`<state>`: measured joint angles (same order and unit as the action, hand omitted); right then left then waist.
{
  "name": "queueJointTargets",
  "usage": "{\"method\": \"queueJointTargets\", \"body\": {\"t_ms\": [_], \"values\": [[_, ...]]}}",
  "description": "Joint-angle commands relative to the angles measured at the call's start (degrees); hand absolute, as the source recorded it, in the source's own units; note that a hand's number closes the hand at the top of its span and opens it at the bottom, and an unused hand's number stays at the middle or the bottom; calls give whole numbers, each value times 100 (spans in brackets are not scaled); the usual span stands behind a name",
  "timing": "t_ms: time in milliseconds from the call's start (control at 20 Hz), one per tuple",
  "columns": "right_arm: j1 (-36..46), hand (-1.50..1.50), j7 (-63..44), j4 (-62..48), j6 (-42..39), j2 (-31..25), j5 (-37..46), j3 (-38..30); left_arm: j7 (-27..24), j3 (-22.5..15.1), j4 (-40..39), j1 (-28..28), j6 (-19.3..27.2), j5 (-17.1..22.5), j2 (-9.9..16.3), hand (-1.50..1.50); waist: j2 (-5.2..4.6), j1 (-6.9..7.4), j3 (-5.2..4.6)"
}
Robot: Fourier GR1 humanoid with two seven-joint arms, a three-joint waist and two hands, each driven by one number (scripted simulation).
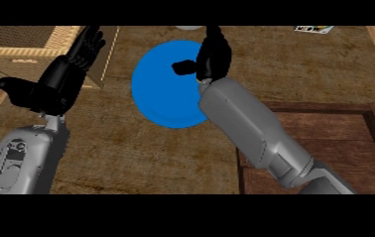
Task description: Pick the lemon from the tray and place it in the plate
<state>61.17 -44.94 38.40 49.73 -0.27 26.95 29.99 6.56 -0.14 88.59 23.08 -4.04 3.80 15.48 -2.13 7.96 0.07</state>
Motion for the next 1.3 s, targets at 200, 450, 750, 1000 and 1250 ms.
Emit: {"method": "queueJointTargets", "body": {"t_ms": [200, 450, 750, 1000, 1250], "values": [[-39, -150, 643, 298, 1596, 26, -835, -171, -46, 202, -53, -210, -68, 100, 101, 0, 77, -190, -3], [-490, -150, 949, 700, 2095, 25, -1254, 78, 10, 286, 21, -287, 85, -9, 102, 0, 164, -485, -5], [-1933, -150, 1929, 1864, 2122, 25, -1355, 46, 42, 539, 130, -528, 74, 61, 205, 0, 221, -792, -3], [-2938, -150, 2385, 3005, 1604, -468, -1231, -5, 340, 495, 340, -482, 88, 3, 146, 0, 228, -837, -4], [-3886, -150, 1999, 3991, 1305, -794, -698, 319, 108, 411, 387, -679, 198, -232, -36, 0, 233, -844, -9]]}}
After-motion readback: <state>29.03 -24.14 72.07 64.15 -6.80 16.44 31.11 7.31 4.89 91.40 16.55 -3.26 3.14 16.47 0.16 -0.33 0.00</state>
